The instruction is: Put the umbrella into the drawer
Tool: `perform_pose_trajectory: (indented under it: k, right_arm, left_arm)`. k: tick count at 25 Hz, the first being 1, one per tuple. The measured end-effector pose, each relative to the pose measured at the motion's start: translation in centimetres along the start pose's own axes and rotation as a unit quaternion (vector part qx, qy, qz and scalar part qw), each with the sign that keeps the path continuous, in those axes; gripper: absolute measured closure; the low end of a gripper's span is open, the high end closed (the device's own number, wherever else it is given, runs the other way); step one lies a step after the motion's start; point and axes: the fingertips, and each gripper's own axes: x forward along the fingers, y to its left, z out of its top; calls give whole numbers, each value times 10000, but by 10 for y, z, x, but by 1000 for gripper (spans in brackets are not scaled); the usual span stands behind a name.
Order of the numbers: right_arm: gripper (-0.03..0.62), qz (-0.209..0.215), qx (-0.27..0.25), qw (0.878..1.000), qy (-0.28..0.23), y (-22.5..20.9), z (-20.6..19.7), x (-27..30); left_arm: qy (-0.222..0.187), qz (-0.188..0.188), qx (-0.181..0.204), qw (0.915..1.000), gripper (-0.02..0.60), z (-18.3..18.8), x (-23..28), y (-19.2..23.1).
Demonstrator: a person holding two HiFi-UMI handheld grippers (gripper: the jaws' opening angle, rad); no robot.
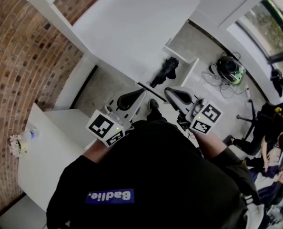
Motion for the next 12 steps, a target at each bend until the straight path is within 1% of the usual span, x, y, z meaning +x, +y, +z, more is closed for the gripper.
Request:
perform_pose_trajectory:
  k: [12]
  right_arm:
    - [565,14,-127,9999,94,0,-2,-3]
  left_arm:
    - [21,-16,-24,10000,580,-2,4,-5]
